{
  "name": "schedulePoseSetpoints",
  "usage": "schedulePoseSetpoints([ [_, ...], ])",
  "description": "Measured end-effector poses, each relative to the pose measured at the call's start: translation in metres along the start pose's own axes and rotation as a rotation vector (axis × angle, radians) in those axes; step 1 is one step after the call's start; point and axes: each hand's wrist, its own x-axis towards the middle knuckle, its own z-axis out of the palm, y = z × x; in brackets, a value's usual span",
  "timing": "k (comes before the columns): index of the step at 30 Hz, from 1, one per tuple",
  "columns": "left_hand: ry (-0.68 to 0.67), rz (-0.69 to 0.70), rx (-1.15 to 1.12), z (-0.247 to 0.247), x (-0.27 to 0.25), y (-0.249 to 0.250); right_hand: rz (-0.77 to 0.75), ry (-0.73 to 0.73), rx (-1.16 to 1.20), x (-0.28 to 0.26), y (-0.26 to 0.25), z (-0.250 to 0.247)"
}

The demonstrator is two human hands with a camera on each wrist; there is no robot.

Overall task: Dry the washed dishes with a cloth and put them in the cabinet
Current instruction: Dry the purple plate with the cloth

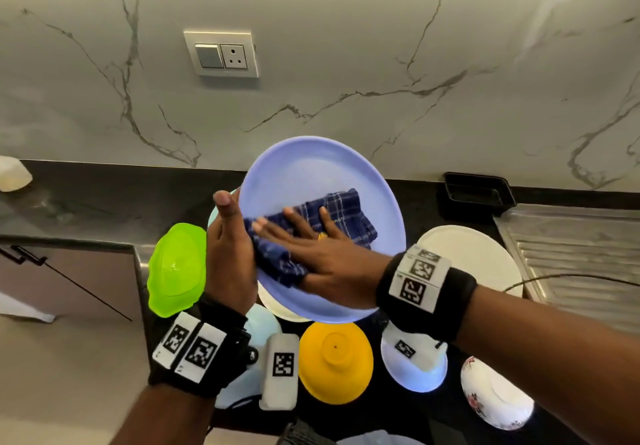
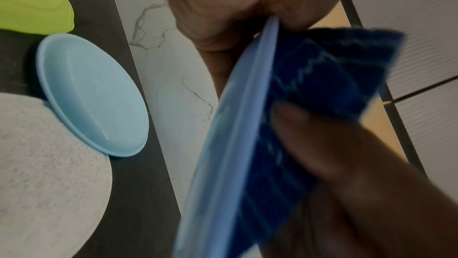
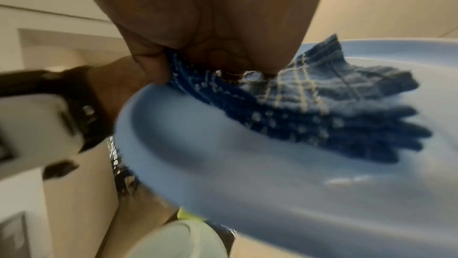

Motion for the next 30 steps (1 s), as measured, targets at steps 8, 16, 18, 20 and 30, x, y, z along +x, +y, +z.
schedulePoseSetpoints([
  [8, -0.011, -0.124, -0.08, -0.014, 0.006, -0.01, -0.143, -0.123, -0.247, -0.064, 0.033, 0.011],
  [16, 0.053, -0.013, 0.035, 0.01, 0.005, -0.014, 0.007, -0.067, 0.024, -0.048, 0.009, 0.021],
  [18, 0.059, 0.012, 0.052, 0.012, 0.007, -0.011, 0.002, -0.019, 0.027, -0.041, 0.002, 0.02],
  [20, 0.073, 0.021, 0.046, 0.006, 0.011, -0.008, -0.058, 0.005, -0.063, -0.049, 0.009, 0.02],
  [30, 0.205, 0.146, 0.089, 0.007, 0.011, -0.001, 0.005, 0.071, -0.179, -0.099, 0.071, 0.022],
])
